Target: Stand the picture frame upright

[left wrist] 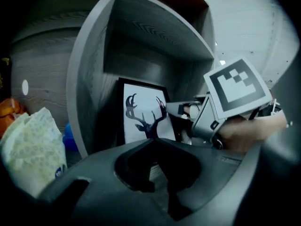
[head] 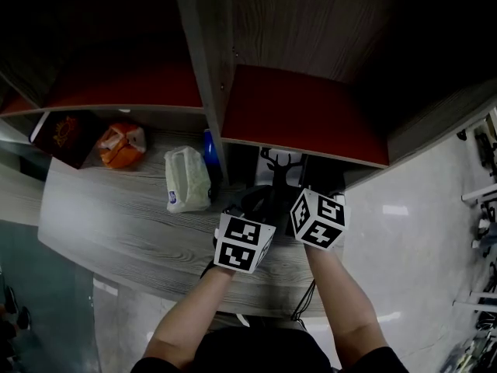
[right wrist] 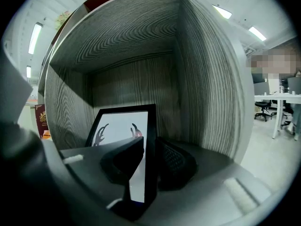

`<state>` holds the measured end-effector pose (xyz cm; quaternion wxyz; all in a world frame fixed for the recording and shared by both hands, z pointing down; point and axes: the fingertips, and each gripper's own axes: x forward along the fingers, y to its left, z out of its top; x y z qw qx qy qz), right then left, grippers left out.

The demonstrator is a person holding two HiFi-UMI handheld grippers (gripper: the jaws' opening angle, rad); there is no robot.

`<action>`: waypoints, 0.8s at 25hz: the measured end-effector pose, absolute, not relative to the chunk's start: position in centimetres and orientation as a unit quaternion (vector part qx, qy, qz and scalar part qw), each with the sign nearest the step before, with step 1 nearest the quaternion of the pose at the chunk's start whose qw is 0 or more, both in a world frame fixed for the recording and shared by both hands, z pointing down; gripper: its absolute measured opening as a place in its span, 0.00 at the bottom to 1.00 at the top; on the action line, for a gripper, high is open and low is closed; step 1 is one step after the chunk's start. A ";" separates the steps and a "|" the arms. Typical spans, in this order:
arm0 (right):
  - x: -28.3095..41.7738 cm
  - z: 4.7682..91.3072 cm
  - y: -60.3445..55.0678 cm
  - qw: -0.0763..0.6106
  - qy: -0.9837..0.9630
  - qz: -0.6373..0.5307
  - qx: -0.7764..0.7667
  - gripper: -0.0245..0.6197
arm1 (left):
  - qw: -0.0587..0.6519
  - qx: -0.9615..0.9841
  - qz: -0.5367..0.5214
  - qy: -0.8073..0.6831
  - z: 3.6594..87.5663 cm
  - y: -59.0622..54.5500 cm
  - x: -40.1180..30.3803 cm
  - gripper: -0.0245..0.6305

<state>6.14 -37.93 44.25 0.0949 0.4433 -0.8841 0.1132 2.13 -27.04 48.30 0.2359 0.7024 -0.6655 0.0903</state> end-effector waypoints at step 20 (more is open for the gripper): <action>5.8 44.3 -37.6 0.117 -0.894 0.104 0.419 0.15 | 0.298 0.708 0.154 -0.622 52.0 -27.4 2.4 0.03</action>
